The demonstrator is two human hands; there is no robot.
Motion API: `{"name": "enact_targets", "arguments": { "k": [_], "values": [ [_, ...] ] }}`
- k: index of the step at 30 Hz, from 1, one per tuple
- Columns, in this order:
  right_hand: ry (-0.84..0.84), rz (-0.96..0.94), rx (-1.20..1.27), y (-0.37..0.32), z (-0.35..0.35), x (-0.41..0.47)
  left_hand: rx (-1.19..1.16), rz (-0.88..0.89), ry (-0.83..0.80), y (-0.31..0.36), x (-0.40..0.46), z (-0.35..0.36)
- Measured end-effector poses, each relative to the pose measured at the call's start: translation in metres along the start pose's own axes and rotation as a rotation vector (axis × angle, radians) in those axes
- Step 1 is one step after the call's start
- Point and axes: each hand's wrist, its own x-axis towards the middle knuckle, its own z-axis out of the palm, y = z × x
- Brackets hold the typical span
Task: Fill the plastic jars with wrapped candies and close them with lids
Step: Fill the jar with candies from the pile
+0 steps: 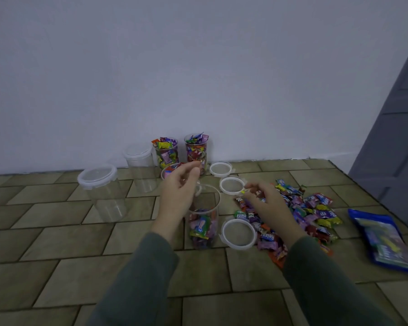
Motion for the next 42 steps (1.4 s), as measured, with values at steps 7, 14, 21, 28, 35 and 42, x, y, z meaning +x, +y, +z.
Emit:
{"name": "enact_targets", "arguments": {
  "k": [7,14,21,28,35,42],
  "values": [
    [0.046,0.087,-0.296,0.050,-0.024,-0.010,0.199,0.125,-0.239,0.026,-0.018,0.065],
    [0.106,0.158,-0.515,0.088,-0.041,-0.017,0.490,-0.006,-0.496,-0.034,-0.028,0.144],
    [-0.037,0.195,-0.666,0.121,-0.044,0.004,0.922,-0.011,-0.523,-0.075,-0.024,0.199],
    [-0.098,0.136,-0.806,0.147,-0.041,0.026,1.064,-0.083,-0.530,-0.098,-0.016,0.217],
    [0.109,-0.068,-0.774,0.158,-0.037,0.040,0.969,-0.185,-0.500,-0.101,0.004,0.215],
    [0.108,-0.010,-0.424,0.155,-0.045,0.044,0.866,-0.207,-0.390,-0.094,0.008,0.212]
  ]
}}
